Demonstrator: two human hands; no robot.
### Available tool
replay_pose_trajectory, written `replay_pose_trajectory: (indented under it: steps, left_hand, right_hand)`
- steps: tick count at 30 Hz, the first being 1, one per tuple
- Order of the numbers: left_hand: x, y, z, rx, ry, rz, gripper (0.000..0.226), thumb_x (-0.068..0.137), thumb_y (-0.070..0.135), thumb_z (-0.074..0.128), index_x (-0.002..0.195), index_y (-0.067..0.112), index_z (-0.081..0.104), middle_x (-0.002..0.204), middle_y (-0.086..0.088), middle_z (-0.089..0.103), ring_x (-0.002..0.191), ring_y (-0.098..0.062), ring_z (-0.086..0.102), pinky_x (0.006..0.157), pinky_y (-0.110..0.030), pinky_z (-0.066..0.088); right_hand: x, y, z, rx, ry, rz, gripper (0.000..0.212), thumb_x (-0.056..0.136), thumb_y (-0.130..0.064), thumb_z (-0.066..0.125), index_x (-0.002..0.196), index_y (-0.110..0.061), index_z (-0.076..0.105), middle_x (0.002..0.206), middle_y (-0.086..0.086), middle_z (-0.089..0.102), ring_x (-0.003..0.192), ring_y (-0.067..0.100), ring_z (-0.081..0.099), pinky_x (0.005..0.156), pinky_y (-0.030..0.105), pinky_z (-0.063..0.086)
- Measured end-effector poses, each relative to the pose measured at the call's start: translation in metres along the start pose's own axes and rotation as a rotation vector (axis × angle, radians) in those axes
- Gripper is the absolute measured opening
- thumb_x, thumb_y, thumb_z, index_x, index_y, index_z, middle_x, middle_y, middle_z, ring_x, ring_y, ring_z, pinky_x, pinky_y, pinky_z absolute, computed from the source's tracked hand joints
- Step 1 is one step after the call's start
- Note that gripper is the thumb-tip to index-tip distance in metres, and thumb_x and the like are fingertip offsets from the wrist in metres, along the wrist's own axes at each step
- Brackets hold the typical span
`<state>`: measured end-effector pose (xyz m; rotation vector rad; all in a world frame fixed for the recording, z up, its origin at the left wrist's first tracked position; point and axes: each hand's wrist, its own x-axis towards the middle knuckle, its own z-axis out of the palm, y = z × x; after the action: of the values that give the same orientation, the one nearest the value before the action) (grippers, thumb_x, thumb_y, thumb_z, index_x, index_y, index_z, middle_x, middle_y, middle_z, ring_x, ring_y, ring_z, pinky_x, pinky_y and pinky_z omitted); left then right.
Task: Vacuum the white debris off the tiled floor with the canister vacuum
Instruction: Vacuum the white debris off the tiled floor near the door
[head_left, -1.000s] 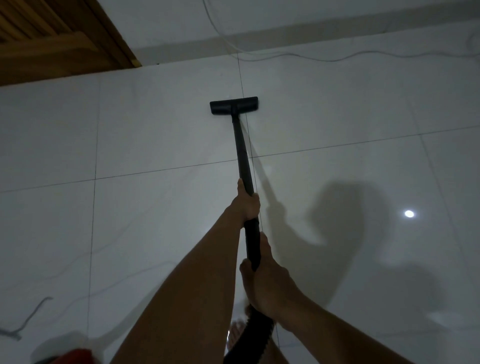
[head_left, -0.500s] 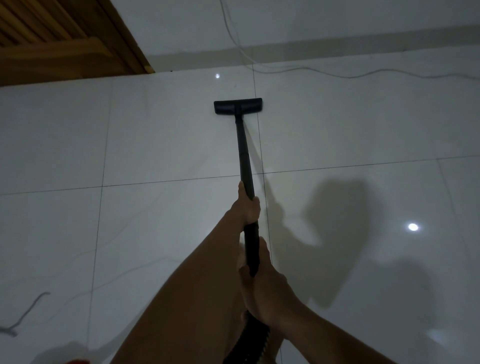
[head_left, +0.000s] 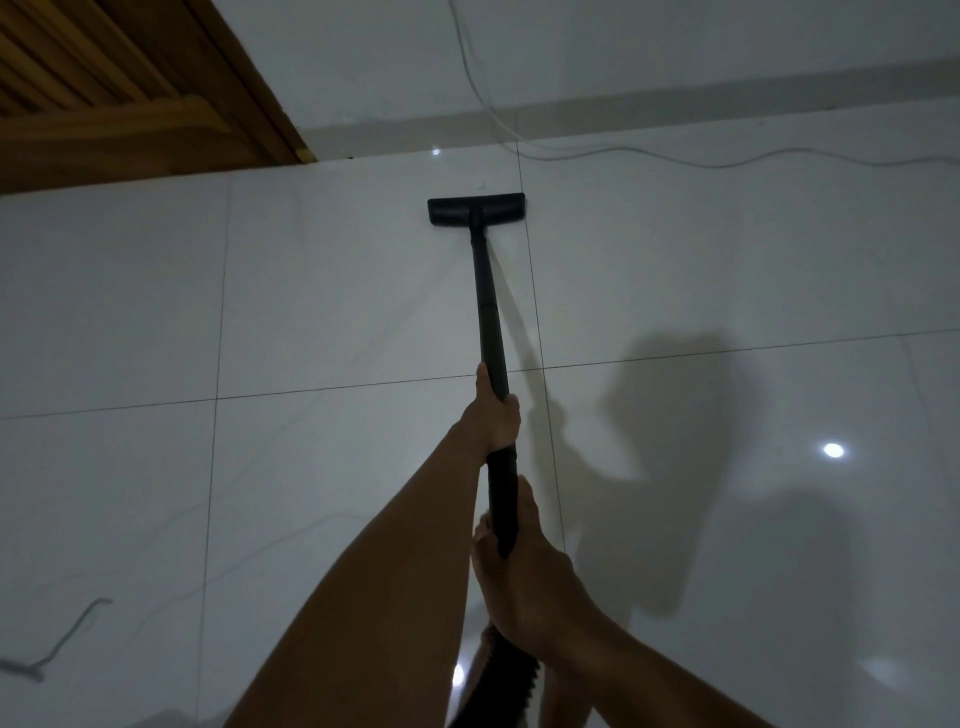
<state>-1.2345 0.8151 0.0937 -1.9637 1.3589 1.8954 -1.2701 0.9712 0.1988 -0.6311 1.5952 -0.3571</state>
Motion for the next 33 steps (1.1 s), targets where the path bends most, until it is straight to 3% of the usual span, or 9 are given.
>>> replay_pose_trajectory:
  steps: [3, 7, 11, 15, 22, 26, 29, 33]
  left_hand:
    - [0.008, 0.006, -0.008, 0.01, -0.001, 0.01, 0.075, 0.104, 0.028, 0.038, 0.154, 0.037, -0.018, 0.109, -0.022, 0.06, 0.075, -0.022, 0.054, 0.094, -0.048, 0.053]
    - [0.02, 0.015, -0.016, 0.008, 0.004, 0.012, 0.076, 0.104, 0.028, 0.038, 0.154, 0.037, -0.019, 0.122, -0.023, 0.058, 0.091, -0.034, 0.062, 0.095, -0.05, 0.052]
    - [0.031, 0.024, -0.023, 0.002, 0.002, 0.014, 0.076, 0.104, 0.029, 0.039, 0.153, 0.038, -0.018, 0.117, -0.02, 0.059, 0.087, -0.032, 0.061, 0.095, -0.052, 0.052]
    - [0.041, 0.031, -0.03, 0.005, 0.0, 0.011, 0.076, 0.104, 0.029, 0.039, 0.153, 0.039, -0.02, 0.127, -0.025, 0.056, 0.105, -0.039, 0.062, 0.098, -0.052, 0.05]
    - [0.061, 0.05, -0.044, 0.01, 0.002, 0.023, 0.076, 0.104, 0.029, 0.038, 0.153, 0.038, -0.019, 0.124, -0.02, 0.057, 0.086, -0.027, 0.057, 0.098, -0.051, 0.05]
    - [0.069, 0.061, -0.05, 0.012, 0.004, 0.021, 0.076, 0.104, 0.029, 0.038, 0.154, 0.037, -0.019, 0.125, -0.016, 0.056, 0.093, -0.031, 0.06, 0.096, -0.048, 0.051]
    - [0.071, 0.068, -0.054, -0.021, -0.006, 0.03, 0.075, 0.105, 0.025, 0.038, 0.154, 0.036, -0.018, 0.127, -0.009, 0.049, 0.083, -0.024, 0.055, 0.078, -0.039, 0.051]
    - [0.073, 0.074, -0.06, -0.069, -0.03, 0.002, 0.075, 0.105, 0.023, 0.038, 0.154, 0.038, -0.017, 0.135, -0.016, 0.049, 0.079, -0.019, 0.05, 0.071, -0.036, 0.05]
  right_hand:
    - [0.006, -0.012, -0.003, 0.032, -0.01, 0.027, 0.073, 0.108, -0.031, 0.043, 0.162, -0.042, -0.005, 0.142, 0.018, 0.052, 0.069, 0.012, 0.06, 0.039, 0.009, 0.042]
    - [0.019, -0.022, -0.005, 0.023, -0.001, 0.024, 0.076, 0.107, -0.031, 0.042, 0.161, -0.044, -0.009, 0.124, 0.016, 0.06, 0.064, 0.014, 0.061, 0.039, 0.013, 0.044]
    - [0.033, -0.028, -0.004, -0.071, 0.017, 0.001, 0.076, 0.107, -0.033, 0.042, 0.162, -0.04, -0.01, 0.107, 0.013, 0.064, 0.07, 0.018, 0.065, 0.057, 0.028, 0.057]
    - [0.042, -0.037, -0.005, -0.086, 0.028, 0.009, 0.077, 0.108, -0.034, 0.042, 0.162, -0.039, -0.012, 0.108, 0.016, 0.066, 0.073, 0.021, 0.065, 0.072, 0.039, 0.063]
    - [0.057, -0.063, -0.017, 0.032, 0.01, 0.042, 0.078, 0.109, -0.031, 0.044, 0.162, -0.04, -0.013, 0.082, 0.006, 0.063, 0.066, 0.02, 0.065, 0.073, 0.044, 0.065]
    - [0.066, -0.075, -0.02, 0.042, 0.017, 0.044, 0.076, 0.108, -0.03, 0.044, 0.162, -0.041, -0.009, 0.081, 0.007, 0.061, 0.066, 0.022, 0.065, 0.073, 0.047, 0.065]
    - [0.073, -0.08, -0.021, 0.046, 0.025, 0.041, 0.071, 0.108, -0.03, 0.044, 0.162, -0.041, -0.001, 0.082, 0.005, 0.06, 0.064, 0.018, 0.064, 0.065, 0.038, 0.062]
    - [0.081, -0.079, -0.02, 0.054, 0.05, 0.015, 0.069, 0.106, -0.028, 0.046, 0.162, -0.04, 0.007, 0.085, 0.001, 0.059, 0.06, 0.011, 0.062, 0.051, 0.025, 0.052]
